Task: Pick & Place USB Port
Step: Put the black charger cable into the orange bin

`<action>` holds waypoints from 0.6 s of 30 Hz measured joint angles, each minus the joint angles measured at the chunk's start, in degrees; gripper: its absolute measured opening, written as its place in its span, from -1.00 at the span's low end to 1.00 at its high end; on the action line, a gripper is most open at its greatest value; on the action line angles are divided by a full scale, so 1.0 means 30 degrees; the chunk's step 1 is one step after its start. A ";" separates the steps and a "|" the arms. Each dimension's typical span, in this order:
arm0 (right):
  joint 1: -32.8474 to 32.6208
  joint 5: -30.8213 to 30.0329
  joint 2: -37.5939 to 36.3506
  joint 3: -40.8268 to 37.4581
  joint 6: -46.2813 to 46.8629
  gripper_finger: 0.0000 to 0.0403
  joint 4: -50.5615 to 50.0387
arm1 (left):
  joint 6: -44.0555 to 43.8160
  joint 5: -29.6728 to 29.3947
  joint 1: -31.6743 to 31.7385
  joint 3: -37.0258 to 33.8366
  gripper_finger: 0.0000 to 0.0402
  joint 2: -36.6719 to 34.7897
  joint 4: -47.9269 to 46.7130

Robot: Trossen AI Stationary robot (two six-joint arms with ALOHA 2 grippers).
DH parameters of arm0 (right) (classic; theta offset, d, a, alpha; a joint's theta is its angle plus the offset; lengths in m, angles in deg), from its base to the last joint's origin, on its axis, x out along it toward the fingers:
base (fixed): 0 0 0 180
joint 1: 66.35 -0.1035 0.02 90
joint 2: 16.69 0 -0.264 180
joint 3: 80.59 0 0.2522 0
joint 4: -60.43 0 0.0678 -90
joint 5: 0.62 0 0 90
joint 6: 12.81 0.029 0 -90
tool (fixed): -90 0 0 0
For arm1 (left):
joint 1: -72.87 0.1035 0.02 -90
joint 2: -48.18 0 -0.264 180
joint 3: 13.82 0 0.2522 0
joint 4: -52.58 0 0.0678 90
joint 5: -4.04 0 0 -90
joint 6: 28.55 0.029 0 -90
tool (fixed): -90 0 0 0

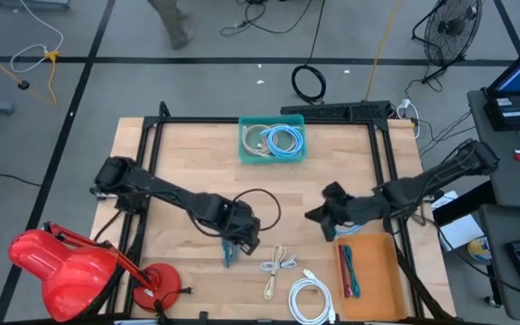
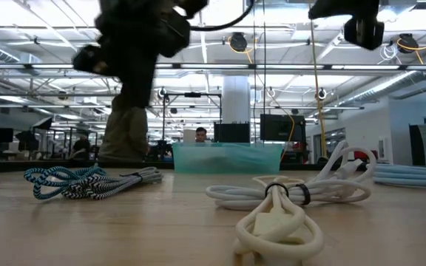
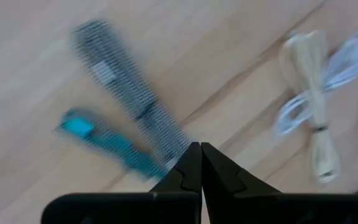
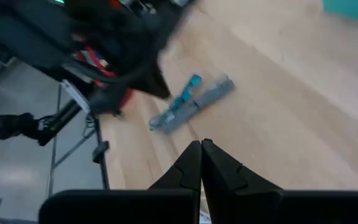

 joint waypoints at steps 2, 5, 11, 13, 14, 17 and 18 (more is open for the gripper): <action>-0.0007 -0.0490 -0.0806 0.0000 -0.0938 -1.00 -0.0071 | 0.0813 -0.0122 0.0338 -0.0343 -0.98 0.0042 0.1418; 0.0024 -0.1064 -0.1828 0.0000 -0.2389 -1.00 -0.0192 | 0.1752 -0.0788 0.0736 -0.0352 -0.99 0.0369 0.2350; 0.0262 -0.1027 -0.3090 0.0007 -0.3138 -1.00 -0.0860 | 0.3615 0.0182 0.1542 -0.0356 -0.99 0.0343 0.2376; 0.0262 -0.0983 -0.3375 0.0007 -0.3355 -1.00 -0.1068 | 0.3280 0.0966 0.2005 -0.0356 -0.98 0.0357 0.2083; 0.0262 -0.0976 -0.3481 0.0007 -0.3450 -1.00 -0.1193 | 0.3146 0.1448 0.2256 -0.0356 -0.96 0.0357 0.1906; 0.0255 -0.0972 -0.3574 0.0007 -0.3918 -1.00 -0.1284 | 0.2791 0.2110 0.2833 -0.0356 -0.78 0.0357 0.1238; 0.0255 -0.0969 -0.3574 0.0007 -0.4088 -1.00 -0.1293 | 0.2650 0.2174 0.2989 -0.0356 -0.70 0.0357 0.0958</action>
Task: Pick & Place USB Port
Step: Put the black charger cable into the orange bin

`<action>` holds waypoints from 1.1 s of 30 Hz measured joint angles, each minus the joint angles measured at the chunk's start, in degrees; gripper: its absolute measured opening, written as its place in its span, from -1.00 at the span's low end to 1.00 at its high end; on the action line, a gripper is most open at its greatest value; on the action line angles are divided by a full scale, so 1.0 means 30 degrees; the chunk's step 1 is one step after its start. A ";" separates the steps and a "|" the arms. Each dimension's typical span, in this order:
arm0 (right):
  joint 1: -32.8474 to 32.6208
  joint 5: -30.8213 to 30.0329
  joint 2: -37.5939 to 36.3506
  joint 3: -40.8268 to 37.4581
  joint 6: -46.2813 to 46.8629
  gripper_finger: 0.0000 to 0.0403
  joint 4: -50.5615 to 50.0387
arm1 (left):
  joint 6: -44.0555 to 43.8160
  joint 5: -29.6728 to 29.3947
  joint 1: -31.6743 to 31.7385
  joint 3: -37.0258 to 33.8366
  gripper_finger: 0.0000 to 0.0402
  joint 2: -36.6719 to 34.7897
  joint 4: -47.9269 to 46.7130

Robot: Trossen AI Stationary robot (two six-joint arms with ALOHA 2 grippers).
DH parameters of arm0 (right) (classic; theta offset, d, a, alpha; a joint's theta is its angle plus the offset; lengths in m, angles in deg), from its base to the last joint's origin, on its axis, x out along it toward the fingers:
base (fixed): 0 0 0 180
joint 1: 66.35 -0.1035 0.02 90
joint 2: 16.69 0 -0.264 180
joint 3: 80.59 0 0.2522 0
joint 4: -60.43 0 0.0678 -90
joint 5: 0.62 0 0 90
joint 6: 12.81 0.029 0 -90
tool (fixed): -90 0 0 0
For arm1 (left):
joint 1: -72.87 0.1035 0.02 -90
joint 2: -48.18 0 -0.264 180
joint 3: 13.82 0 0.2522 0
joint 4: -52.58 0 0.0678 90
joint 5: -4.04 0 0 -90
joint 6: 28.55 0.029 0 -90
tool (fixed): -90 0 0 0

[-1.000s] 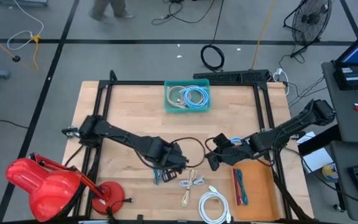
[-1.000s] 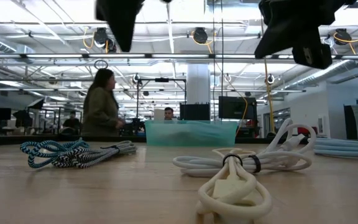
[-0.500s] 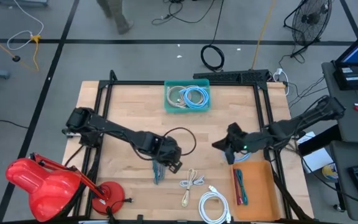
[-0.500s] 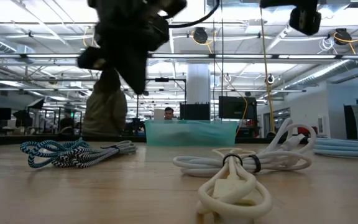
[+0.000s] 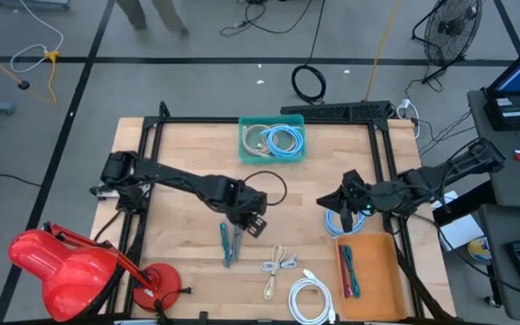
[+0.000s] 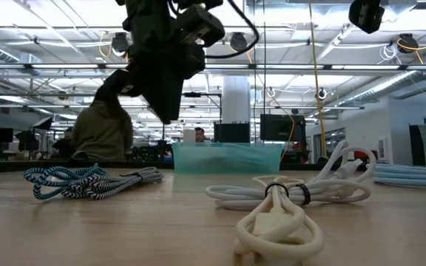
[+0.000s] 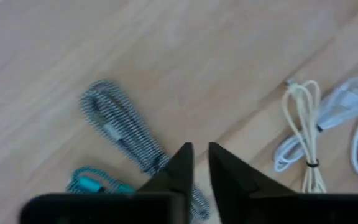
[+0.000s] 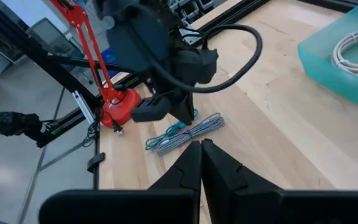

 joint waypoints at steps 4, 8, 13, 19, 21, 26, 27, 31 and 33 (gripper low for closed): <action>0.0000 0.0003 0.0007 0.0000 -0.0303 -1.00 -0.0142 | -0.0097 0.0426 0.0422 0.0000 -0.34 0.0011 -0.0640; 0.0000 0.0022 -0.0105 0.0000 -0.0360 -1.00 -0.0780 | -0.0207 0.0690 0.0384 0.0000 -0.05 0.0317 -0.0858; 0.0000 0.0066 -0.0357 0.0000 -0.0376 -1.00 -0.0988 | -0.0439 0.1390 -0.0056 0.0029 0.07 0.1594 -0.1742; 0.0000 0.0023 -0.0939 0.0015 -0.0383 -1.00 -0.1667 | -0.0642 0.2029 -0.0589 0.0015 0.07 0.3202 -0.2008; 0.0029 -0.0022 -0.1103 0.0015 -0.0396 -1.00 -0.1619 | -0.0742 0.2240 -0.0664 0.0016 0.01 0.3726 -0.1949; 0.0029 -0.0058 -0.1221 0.0015 -0.0594 -1.00 -0.1762 | -0.0798 0.2366 -0.0530 0.0077 -0.49 0.4357 -0.1457; 0.0029 -0.0058 -0.1224 0.0015 -0.0594 -1.00 -0.1750 | -0.0853 0.2355 -0.0445 0.0060 -0.65 0.4364 -0.1448; 0.0029 0.0057 -0.1224 0.0015 -0.0455 -1.00 -0.1727 | -0.0722 0.1946 -0.0117 0.0466 -0.89 0.4005 -0.0596; 0.0029 0.0077 -0.1227 0.0015 -0.0291 -1.00 -0.1680 | -0.0616 0.1239 0.0134 0.0694 -0.91 0.3435 -0.0603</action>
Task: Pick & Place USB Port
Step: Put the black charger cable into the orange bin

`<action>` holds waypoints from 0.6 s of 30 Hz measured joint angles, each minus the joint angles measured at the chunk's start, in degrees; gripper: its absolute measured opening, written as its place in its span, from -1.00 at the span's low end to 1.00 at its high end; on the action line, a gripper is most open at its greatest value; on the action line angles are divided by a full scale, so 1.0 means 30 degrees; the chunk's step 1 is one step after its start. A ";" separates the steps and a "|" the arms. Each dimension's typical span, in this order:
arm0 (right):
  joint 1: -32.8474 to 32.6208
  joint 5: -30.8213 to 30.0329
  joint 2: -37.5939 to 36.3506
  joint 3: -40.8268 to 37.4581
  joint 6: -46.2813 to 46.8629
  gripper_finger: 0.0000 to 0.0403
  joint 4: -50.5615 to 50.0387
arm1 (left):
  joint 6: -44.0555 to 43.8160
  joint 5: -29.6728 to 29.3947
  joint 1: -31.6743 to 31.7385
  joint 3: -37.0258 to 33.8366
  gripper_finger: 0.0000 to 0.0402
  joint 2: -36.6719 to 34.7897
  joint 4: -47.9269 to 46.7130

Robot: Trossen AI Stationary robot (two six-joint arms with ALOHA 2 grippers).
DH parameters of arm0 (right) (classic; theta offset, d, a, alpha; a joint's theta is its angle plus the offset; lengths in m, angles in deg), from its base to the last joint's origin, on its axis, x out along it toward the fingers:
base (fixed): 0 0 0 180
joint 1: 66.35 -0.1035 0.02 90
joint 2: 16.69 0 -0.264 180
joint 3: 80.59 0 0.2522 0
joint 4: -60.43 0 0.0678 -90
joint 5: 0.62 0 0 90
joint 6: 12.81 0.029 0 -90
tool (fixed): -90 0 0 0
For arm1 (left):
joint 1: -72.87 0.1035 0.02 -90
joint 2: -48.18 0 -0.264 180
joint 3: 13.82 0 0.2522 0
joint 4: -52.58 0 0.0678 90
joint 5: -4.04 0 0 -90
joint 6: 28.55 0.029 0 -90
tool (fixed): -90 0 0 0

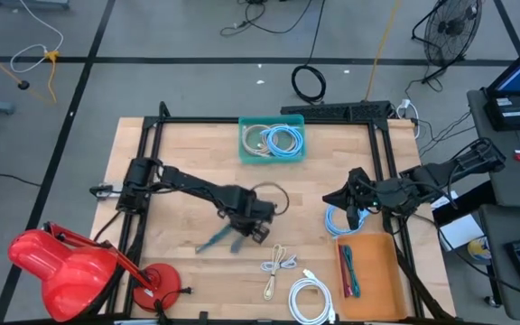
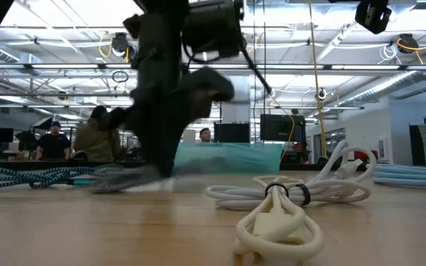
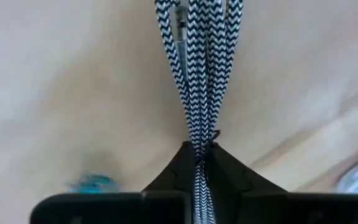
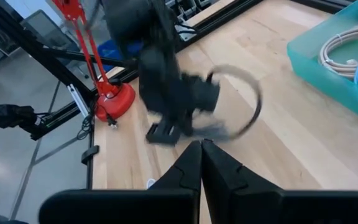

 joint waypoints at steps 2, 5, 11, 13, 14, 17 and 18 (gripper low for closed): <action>-0.0007 0.0230 -0.0004 0.0000 0.0016 -1.00 0.0178 | 0.0137 -0.1081 0.0291 0.0387 -0.94 -0.1188 0.0104; -0.0015 0.0448 0.0060 0.0000 0.0053 -1.00 0.0723 | -0.0023 -0.3287 0.0416 0.0692 -0.94 -0.3404 0.1975; 0.0158 -0.0067 0.0307 0.0000 -0.0061 -0.88 0.3964 | 0.2490 -0.7601 0.0324 0.0705 -0.94 -0.7544 0.7691; 0.0489 -0.0091 0.0522 -0.0007 -0.0066 -0.78 0.5674 | 0.3803 -0.7992 0.0345 0.0705 -0.94 -0.8426 0.9123; 0.0671 -0.0077 0.0684 -0.0007 -0.0003 -0.72 0.6702 | 0.4281 -0.7941 0.0392 0.0705 -0.94 -0.8646 0.9797; 0.1058 -0.0061 0.1317 -0.0007 -0.0359 -0.53 0.9720 | 0.5049 -0.6951 0.0613 0.0676 -0.94 -0.8957 1.1114; 0.1170 -0.0020 0.1569 -0.0007 -0.0593 -0.46 1.0586 | 0.5285 -0.6430 0.0651 0.0675 -0.94 -0.9002 1.1489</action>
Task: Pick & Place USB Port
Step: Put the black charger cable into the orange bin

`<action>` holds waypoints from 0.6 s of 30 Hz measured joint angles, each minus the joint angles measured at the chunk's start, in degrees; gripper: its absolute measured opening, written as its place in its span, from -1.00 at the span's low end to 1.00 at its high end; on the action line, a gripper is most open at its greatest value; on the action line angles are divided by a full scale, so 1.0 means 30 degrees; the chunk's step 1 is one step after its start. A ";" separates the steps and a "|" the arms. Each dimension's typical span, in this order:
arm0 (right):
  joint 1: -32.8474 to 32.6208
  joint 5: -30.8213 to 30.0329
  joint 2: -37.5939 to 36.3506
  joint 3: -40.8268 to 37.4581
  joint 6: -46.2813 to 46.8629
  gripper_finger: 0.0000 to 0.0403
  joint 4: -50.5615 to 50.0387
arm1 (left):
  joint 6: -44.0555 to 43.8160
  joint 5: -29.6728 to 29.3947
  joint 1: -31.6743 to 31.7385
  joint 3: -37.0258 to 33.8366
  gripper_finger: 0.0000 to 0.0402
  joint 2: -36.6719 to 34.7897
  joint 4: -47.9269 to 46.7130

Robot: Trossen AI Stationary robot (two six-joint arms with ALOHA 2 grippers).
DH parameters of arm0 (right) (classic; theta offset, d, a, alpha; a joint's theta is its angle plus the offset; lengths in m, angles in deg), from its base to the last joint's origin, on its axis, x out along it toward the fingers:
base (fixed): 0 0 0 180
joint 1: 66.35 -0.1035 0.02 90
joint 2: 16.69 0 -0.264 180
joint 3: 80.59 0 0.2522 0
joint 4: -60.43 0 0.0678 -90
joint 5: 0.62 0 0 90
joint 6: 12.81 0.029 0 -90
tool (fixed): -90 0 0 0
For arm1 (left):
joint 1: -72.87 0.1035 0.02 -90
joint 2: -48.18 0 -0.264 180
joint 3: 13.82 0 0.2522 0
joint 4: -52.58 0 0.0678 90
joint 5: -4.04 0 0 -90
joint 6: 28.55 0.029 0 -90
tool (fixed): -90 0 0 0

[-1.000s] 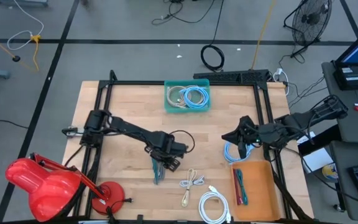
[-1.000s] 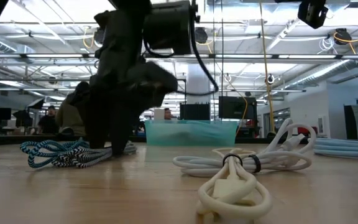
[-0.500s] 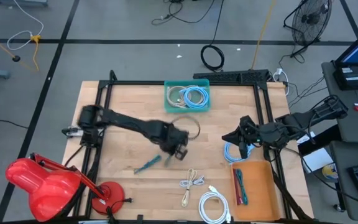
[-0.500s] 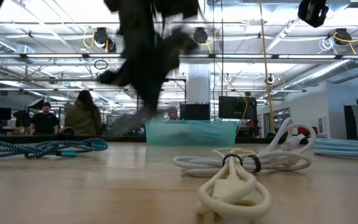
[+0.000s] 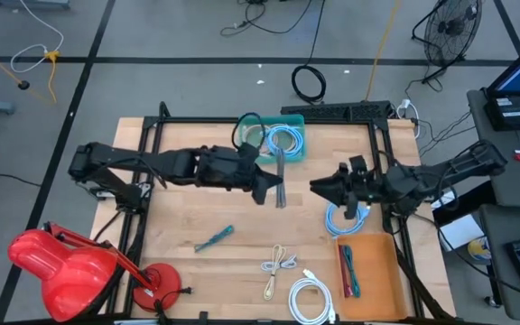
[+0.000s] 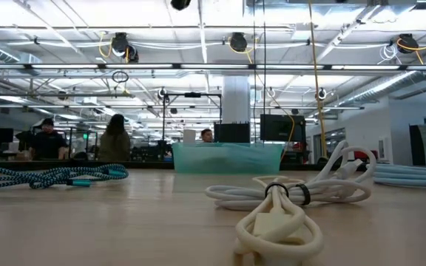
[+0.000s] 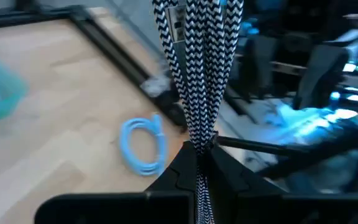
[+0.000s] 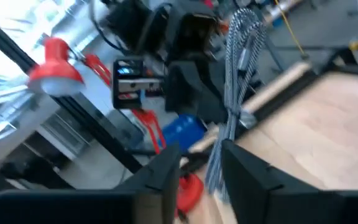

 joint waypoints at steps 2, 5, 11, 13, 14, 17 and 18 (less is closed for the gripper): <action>0.0267 0.0028 0.0559 0.0000 -0.0658 -0.33 0.1328 | 0.0750 0.0559 -0.0019 -0.0007 -0.94 -0.0007 0.0769; 0.0575 0.0012 0.1460 0.0000 -0.1183 -0.16 0.2538 | 0.1344 0.0692 -0.0134 -0.0007 -0.94 -0.0007 0.0975; 0.0812 0.0016 0.3271 0.0000 -0.0784 0.00 0.4797 | 0.1290 0.1866 -0.0228 -0.0007 -0.94 -0.0007 0.1537; 0.0805 0.0027 0.3727 -0.0018 -0.0983 0.02 0.5427 | 0.1217 0.2025 -0.0342 -0.0007 -0.94 -0.0007 0.1573; 0.0805 0.0029 0.3991 -0.0022 -0.1084 0.02 0.5989 | 0.1057 0.2110 -0.0371 -0.0007 -0.94 -0.0007 0.1563; 0.0820 0.0003 0.4485 -0.0015 -0.1426 0.01 0.7236 | 0.1015 0.2179 -0.0570 -0.0007 -0.94 -0.0007 0.1557; 0.0836 0.0009 0.4634 -0.0015 -0.1589 0.01 0.7564 | 0.1137 0.2179 -0.0594 -0.0007 -0.94 -0.0007 0.1577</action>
